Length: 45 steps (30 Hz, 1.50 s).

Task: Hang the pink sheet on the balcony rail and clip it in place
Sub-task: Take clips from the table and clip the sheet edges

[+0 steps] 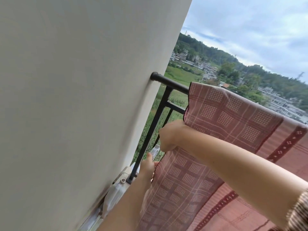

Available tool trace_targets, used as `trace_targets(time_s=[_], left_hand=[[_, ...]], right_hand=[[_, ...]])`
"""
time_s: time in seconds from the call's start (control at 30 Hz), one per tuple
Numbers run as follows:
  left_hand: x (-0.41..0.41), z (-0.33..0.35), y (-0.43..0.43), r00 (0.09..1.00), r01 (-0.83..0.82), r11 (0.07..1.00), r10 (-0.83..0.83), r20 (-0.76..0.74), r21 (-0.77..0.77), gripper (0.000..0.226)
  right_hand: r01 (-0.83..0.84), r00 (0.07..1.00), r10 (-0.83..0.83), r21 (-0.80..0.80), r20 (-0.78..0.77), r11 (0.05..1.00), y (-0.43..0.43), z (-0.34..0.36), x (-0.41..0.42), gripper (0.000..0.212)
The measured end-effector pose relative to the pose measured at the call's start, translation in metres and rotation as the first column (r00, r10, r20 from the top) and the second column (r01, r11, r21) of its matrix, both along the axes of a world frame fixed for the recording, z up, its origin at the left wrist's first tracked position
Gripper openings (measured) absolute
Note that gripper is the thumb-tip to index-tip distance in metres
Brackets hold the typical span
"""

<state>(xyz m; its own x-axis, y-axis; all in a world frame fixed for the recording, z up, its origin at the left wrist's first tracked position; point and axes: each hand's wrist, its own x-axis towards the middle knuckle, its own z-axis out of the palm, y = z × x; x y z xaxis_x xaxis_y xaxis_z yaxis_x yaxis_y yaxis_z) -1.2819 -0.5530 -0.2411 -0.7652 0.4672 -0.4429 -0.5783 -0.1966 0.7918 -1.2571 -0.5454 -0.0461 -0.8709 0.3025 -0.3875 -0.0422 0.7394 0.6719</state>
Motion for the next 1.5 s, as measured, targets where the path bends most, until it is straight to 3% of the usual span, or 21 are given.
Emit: trace_targets(time_s=[0.13, 0.27, 0.37, 0.57, 0.9, 1.1, 1.4, 1.5], left_hand=[[0.002, 0.0, -0.01, 0.999, 0.033, 0.997, -0.033, -0.014, 0.07, 0.044], [0.002, 0.003, -0.022, 0.997, 0.071, 0.99, -0.066, -0.049, 0.124, 0.037], [-0.003, -0.003, -0.035, 0.989, 0.105, 0.984, -0.089, -0.114, 0.142, 0.035], [-0.013, -0.016, -0.073, 0.983, 0.028, 0.956, 0.026, -0.183, 0.29, 0.026], [-0.006, -0.014, -0.077, 0.882, -0.007, 0.983, 0.093, -0.462, 0.185, 0.039], [-0.005, -0.006, -0.07, 0.817, -0.034, 0.988, 0.114, -0.565, 0.15, 0.03], [-0.018, 0.016, -0.067, 0.715, 0.001, 0.999, -0.031, -0.699, -0.043, 0.035], [-0.016, 0.022, -0.068, 0.72, 0.038, 0.996, -0.087, -0.689, -0.087, 0.042]], right_hand=[[0.058, 0.998, -0.058, -0.037, 0.007, 0.998, 0.001, -0.003, -0.007, 0.012], [-0.035, 0.996, 0.024, -0.135, -0.081, 0.99, 0.004, -0.006, -0.005, 0.022], [-0.098, 0.992, 0.088, -0.118, -0.091, 0.988, 0.009, -0.006, -0.001, 0.024], [-0.173, 0.984, 0.167, -0.108, -0.065, 0.979, 0.014, -0.004, 0.004, 0.029], [-0.237, 0.968, 0.226, -0.1, -0.111, 0.966, 0.02, -0.009, 0.007, 0.03], [-0.255, 0.962, 0.244, -0.085, -0.125, 0.963, 0.023, -0.011, 0.007, 0.031], [-0.31, 0.941, 0.299, -0.058, -0.157, 0.949, 0.022, -0.012, 0.011, 0.019], [-0.331, 0.934, 0.321, -0.04, -0.155, 0.943, 0.02, -0.013, 0.013, 0.019]])
